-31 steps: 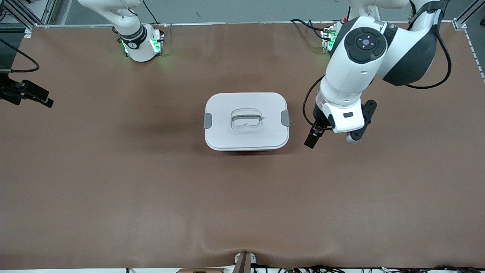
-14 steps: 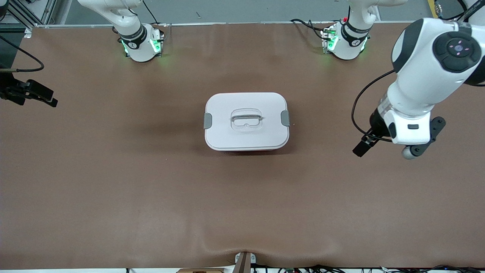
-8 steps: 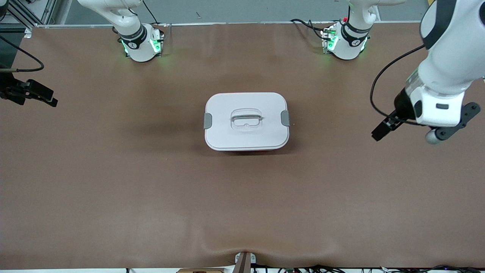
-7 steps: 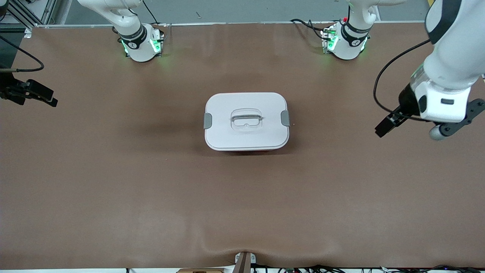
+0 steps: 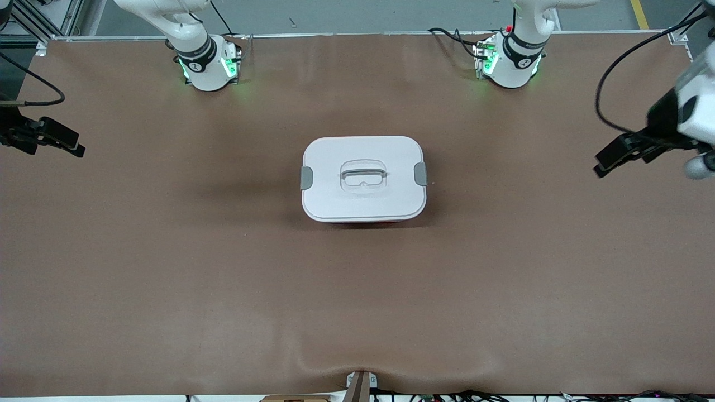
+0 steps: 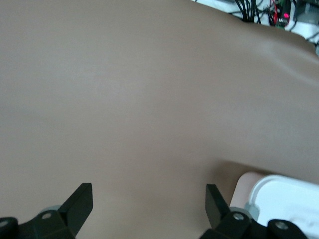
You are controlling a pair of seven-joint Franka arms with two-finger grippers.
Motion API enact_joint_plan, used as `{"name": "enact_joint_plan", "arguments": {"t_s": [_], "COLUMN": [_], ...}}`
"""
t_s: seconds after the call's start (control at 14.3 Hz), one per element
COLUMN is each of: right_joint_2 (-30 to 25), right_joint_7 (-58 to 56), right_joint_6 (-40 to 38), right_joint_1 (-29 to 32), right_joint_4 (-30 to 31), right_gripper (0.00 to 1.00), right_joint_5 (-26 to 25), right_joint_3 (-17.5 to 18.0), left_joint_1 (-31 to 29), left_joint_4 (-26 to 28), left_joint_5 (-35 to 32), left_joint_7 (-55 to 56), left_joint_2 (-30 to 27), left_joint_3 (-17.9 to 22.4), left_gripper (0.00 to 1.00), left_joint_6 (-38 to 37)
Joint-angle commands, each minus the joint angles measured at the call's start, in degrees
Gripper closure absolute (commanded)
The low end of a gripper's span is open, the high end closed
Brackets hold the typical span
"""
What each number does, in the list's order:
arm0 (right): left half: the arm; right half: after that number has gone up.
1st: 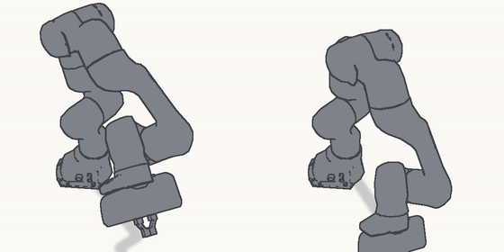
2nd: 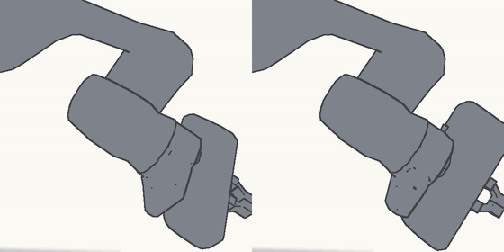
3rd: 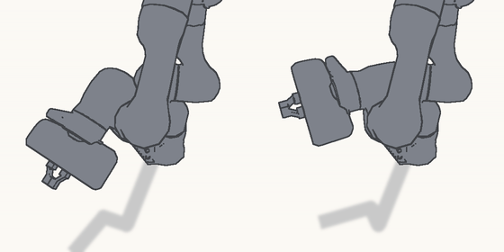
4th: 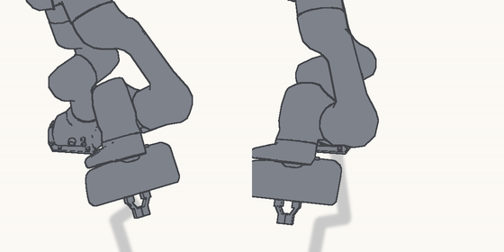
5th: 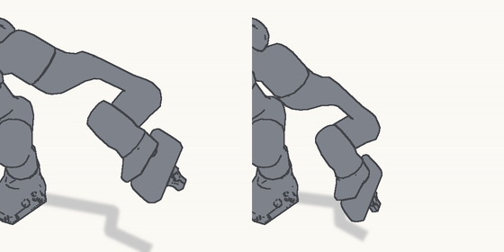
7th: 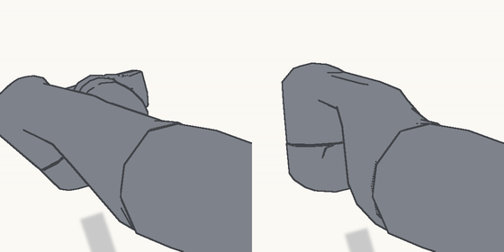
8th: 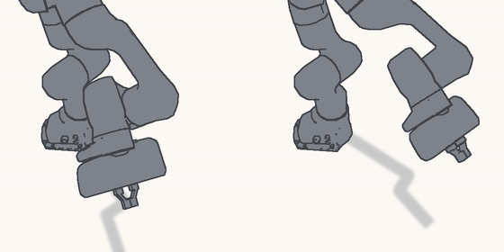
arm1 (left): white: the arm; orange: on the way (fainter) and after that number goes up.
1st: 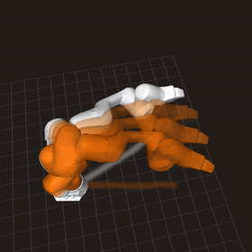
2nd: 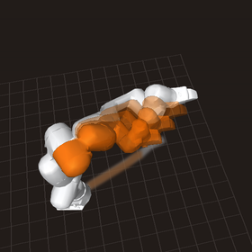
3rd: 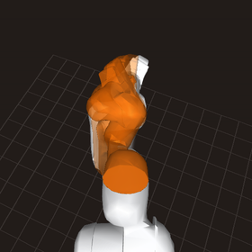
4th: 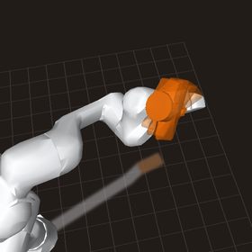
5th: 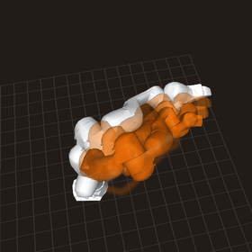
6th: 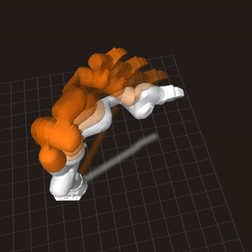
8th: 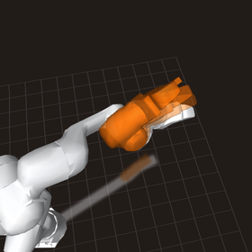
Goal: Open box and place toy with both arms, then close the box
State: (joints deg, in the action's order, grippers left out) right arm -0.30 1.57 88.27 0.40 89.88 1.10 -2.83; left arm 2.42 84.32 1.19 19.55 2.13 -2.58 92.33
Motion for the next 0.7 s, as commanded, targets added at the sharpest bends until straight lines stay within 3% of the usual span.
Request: {"name": "enact_joint_plan", "arguments": {"t_s": [0.0,0.21,0.49,0.63], "right_joint_2": [-0.67,-0.67,-0.67,-0.67], "right_joint_7": [0.54,0.54,0.54,0.54], "right_joint_6": [-0.47,-0.47,-0.47,-0.56], "right_joint_1": [0.04,0.13,0.22,0.22], "right_joint_4": [0.12,0.12,0.21,0.21], "right_gripper": [0.0,0.0,0.0,0.0], "right_joint_5": [0.22,0.22,0.22,0.22], "right_joint_3": [0.01,0.01,0.01,0.01], "left_joint_1": [0.56,0.65,0.92,0.92], "left_joint_4": [0.76,1.46,1.81,1.73], "left_joint_5": [1.89,1.89,1.01,0.66], "left_joint_7": [-5.48,-6.89,-7.95,-13.54], "left_joint_2": [-2.21,-3.97,-4.42,-4.59], "left_joint_3": [2.49,3.01,3.37,4.07], "left_gripper": [0.0,0.0,0.0,0.0], "left_joint_6": [-1.53,-7.66,-8.39,-8.48]}}
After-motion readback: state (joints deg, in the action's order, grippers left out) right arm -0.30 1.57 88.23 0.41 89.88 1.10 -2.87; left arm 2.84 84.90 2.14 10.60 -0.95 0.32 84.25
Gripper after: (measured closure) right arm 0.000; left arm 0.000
